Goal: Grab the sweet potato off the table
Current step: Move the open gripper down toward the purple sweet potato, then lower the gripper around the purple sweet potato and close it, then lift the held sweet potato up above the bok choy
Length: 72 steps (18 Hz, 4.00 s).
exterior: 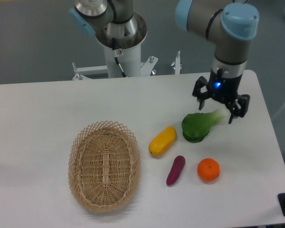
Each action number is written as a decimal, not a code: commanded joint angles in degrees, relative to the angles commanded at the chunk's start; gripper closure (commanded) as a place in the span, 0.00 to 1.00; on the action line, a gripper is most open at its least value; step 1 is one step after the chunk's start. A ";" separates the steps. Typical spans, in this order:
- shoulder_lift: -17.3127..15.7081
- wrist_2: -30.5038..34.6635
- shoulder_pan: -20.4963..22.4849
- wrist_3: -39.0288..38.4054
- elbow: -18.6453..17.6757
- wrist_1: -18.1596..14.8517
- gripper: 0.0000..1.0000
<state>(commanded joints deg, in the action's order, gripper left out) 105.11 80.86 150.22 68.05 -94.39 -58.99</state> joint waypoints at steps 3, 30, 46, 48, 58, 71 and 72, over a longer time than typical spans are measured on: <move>3.51 0.09 -3.52 -5.37 -1.85 3.96 0.00; 18.46 6.50 -8.28 -10.22 -0.45 15.84 0.00; 17.68 8.44 -8.28 -7.50 1.13 16.10 0.76; 15.66 8.00 -8.10 -6.09 1.92 15.84 0.75; 5.11 1.85 -1.52 4.19 3.33 6.89 0.75; -1.49 0.70 5.87 18.87 4.65 -6.49 0.75; -1.58 0.62 5.96 18.87 4.74 -6.49 0.75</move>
<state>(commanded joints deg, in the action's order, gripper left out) 103.54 81.48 156.18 86.92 -89.65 -65.48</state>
